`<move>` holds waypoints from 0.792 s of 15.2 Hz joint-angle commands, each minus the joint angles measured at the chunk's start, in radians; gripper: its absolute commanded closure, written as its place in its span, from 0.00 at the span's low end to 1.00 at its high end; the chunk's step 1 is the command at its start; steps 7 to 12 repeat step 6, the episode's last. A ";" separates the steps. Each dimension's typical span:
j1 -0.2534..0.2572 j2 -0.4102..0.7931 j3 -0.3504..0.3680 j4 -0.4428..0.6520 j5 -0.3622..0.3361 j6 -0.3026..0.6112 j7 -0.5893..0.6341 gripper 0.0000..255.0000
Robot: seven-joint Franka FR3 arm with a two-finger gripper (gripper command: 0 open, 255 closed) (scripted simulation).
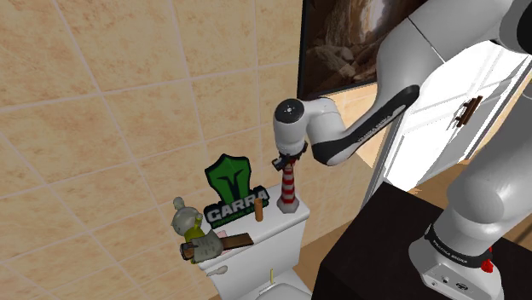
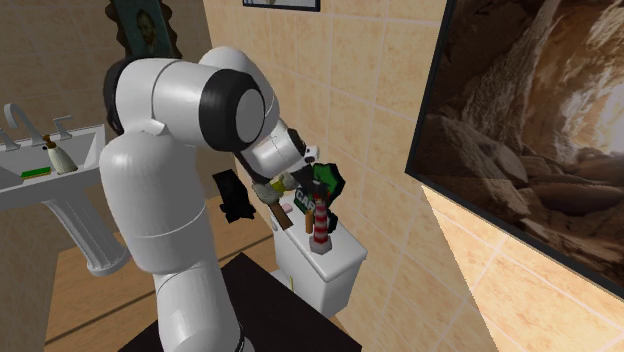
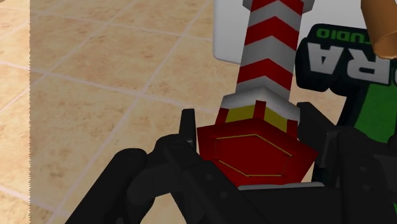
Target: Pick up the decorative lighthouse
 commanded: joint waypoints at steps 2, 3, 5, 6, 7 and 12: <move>-0.004 -0.046 0.005 -0.001 0.064 -0.007 -0.058 1.00; -0.004 -0.060 0.005 0.000 0.084 -0.011 -0.077 1.00; -0.003 -0.076 0.005 0.001 0.107 -0.016 -0.097 1.00; -0.003 -0.076 0.005 0.001 0.107 -0.016 -0.097 1.00; -0.003 -0.076 0.005 0.001 0.107 -0.016 -0.097 1.00; -0.003 -0.076 0.005 0.001 0.107 -0.016 -0.097 1.00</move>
